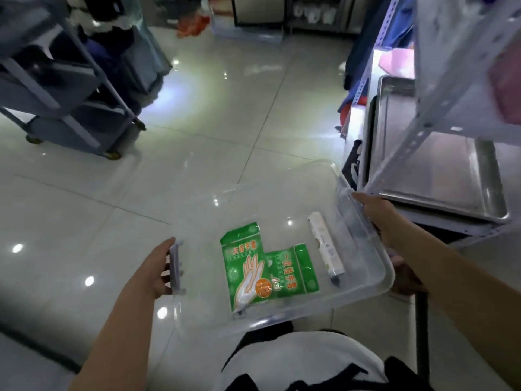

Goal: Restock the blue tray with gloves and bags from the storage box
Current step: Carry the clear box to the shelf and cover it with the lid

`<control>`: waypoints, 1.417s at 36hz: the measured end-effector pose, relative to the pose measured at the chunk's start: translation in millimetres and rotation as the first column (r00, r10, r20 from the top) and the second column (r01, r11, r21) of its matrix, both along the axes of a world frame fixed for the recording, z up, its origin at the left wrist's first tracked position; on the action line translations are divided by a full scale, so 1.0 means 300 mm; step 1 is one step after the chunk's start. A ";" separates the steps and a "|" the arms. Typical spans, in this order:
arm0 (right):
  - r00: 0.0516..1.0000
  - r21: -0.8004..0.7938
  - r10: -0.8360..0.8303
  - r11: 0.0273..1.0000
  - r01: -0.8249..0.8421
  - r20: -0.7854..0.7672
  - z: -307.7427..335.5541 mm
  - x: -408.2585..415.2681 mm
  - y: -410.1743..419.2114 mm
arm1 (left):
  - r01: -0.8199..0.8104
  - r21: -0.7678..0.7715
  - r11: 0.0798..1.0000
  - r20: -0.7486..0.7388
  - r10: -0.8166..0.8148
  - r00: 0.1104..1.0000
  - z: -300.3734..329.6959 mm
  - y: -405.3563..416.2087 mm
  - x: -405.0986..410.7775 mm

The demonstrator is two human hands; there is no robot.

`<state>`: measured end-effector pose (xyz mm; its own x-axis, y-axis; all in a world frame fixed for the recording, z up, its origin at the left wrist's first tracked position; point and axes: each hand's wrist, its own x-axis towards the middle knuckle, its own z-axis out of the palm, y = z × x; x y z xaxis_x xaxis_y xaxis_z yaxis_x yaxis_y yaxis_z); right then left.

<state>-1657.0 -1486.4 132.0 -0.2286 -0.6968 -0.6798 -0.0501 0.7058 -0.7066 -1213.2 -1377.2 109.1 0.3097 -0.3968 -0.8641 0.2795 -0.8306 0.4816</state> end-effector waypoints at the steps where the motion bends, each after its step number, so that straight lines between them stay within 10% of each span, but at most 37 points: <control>1: 1.000 -0.011 -0.006 1.000 0.006 0.006 0.010 0.019 -0.054 | 0.001 -0.008 1.000 0.006 -0.001 1.000 0.010 -0.078 0.021; 33: 0.864 0.040 -0.504 0.863 0.504 0.002 -0.040 0.391 -1.887 | 0.400 -0.056 0.915 0.082 -0.396 0.915 0.027 -2.540 0.347; 51: 0.363 0.028 -0.932 0.363 0.931 0.010 -0.020 0.679 -2.216 | 0.901 -0.160 0.403 0.162 -0.890 0.427 0.035 -3.732 0.151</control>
